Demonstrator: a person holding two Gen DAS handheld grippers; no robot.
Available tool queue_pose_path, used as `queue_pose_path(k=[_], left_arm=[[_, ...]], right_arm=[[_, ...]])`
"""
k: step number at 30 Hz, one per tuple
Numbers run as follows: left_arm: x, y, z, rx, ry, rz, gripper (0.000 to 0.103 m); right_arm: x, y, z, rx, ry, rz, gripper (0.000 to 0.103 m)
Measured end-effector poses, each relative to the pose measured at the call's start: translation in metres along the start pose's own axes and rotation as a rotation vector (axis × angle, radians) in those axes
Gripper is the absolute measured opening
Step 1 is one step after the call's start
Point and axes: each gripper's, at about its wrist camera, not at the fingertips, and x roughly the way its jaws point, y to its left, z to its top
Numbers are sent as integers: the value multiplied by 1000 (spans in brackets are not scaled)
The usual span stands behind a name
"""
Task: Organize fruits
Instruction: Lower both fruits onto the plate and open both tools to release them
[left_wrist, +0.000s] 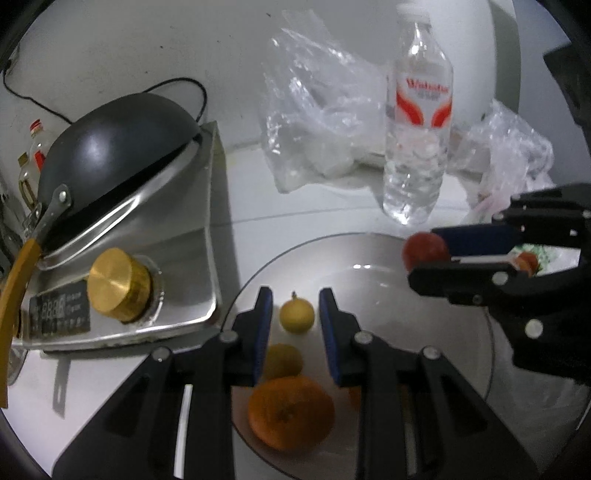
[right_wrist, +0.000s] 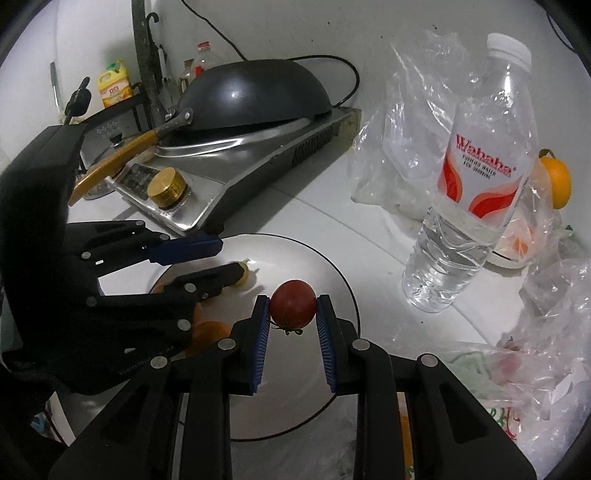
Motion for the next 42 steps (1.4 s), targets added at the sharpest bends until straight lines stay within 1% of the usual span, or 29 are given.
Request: queue_pose_path(k=[5,10,17,24,33,42], left_arm=[[2,3,0,-10,-1,-5,27],[-7,4,-2,-34,-27,-34,28],[-17,11,-11,-75,-40,-37,28],[-23,17,-15,-97,-48,-38,29],[-33,19,-18,-105,-64,-38,29],[-56,12,-21,-103,-87,-34,30]], right_arm=[[8,-2,3,-6,7,4,27],[18,1,5,-11,31,13,27],[35,13,6,-24,70,30,27],[39,17,8,-21,74,15,27],[27,21,10,-26,57,-7,29],[-2,28,5,-31,24,-25,29]])
